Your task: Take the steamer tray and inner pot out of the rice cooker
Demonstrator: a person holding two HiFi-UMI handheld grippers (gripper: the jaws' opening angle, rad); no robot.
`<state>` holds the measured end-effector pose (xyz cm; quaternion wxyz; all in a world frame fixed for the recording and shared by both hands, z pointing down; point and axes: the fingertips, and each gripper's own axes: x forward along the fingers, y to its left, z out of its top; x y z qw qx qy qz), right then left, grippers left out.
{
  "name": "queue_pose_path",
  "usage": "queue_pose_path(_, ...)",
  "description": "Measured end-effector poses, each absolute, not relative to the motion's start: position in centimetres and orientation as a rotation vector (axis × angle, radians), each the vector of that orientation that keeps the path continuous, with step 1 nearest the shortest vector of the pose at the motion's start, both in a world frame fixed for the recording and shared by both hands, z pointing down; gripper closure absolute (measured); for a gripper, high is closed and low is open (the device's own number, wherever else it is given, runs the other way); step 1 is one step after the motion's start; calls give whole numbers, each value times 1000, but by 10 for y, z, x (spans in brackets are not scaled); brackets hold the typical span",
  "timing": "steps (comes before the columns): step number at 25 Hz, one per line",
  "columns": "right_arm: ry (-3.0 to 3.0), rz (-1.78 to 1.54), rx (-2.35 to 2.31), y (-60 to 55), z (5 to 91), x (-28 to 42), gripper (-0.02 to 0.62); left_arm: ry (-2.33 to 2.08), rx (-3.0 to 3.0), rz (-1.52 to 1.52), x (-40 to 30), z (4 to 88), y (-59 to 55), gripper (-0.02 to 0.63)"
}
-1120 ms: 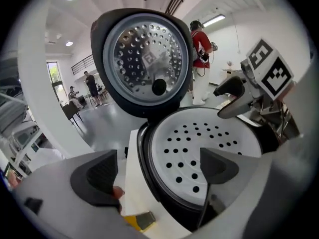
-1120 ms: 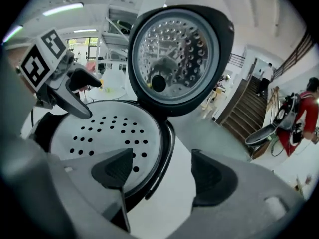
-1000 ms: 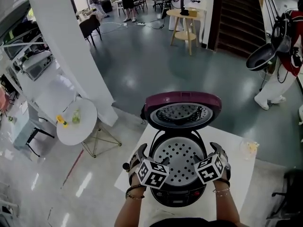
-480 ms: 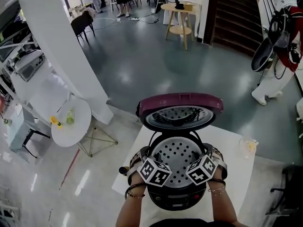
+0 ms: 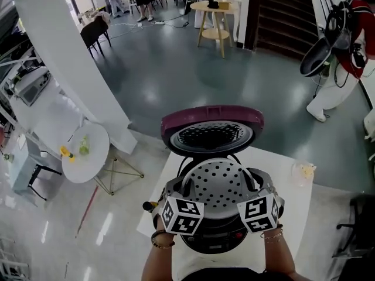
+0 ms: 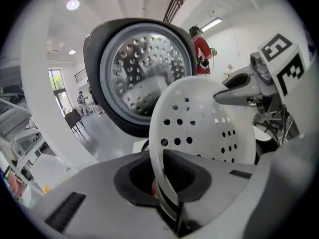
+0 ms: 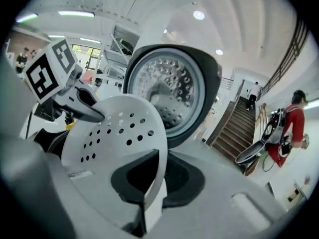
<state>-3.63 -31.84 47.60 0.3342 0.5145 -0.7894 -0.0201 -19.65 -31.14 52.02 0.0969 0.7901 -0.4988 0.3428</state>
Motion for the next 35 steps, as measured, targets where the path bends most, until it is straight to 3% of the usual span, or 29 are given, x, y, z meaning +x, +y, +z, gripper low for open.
queue_pose_path(10,-2130,-25,1556,-274,404,51,588,-1642,2639,704,-116,427,-269,572)
queue_pose_path(16,-2119,229,1710,-232,413,137,588,-1591,2831,544,-36,398,-241,570)
queue_pose_path(18,-2117,335,1756,-220,421,164,586,-1508,2887,502,-9,397,-230,564)
queue_pose_path(27,-1967,718,1922,-186,487,267,583,-1235,2930,582,44,432,-202,403)
queue_pose_path(35,-1753,1099,2018,-198,591,322,586,-1337,2887,768,31,458,-202,403)
